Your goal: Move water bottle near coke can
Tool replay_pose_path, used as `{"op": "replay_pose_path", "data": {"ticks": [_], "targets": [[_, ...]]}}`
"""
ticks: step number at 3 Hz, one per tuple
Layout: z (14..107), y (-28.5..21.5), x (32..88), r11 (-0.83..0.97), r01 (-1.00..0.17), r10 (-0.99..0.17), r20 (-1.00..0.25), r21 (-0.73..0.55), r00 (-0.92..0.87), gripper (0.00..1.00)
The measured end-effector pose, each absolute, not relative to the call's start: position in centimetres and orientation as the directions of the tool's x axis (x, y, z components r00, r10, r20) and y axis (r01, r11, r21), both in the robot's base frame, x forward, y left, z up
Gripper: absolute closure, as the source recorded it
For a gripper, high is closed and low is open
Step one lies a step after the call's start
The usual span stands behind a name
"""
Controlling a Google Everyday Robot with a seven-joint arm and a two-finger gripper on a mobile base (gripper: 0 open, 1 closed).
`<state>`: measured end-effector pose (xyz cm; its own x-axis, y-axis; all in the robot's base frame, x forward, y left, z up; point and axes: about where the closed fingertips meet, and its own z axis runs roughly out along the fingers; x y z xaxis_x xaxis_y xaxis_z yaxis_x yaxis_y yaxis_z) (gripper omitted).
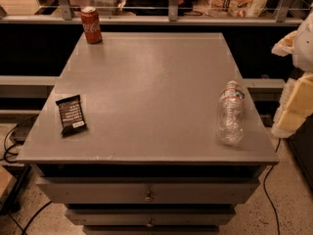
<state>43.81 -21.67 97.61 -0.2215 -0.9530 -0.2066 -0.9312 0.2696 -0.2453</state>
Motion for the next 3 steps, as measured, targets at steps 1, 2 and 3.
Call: {"op": "replay_pose_path", "data": {"ticks": [1, 2, 3], "targets": [[97.6, -21.7, 43.8, 0.27, -0.931, -0.953, -0.207, -0.246, -0.221, 0.0], [96.3, -20.5, 45.0, 0.311, -0.928, -0.925, -0.288, -0.204, -0.247, 0.0], [95.3, -19.3, 46.1, 0.338, -0.926, -0.899, -0.351, -0.17, -0.263, 0.0]]}}
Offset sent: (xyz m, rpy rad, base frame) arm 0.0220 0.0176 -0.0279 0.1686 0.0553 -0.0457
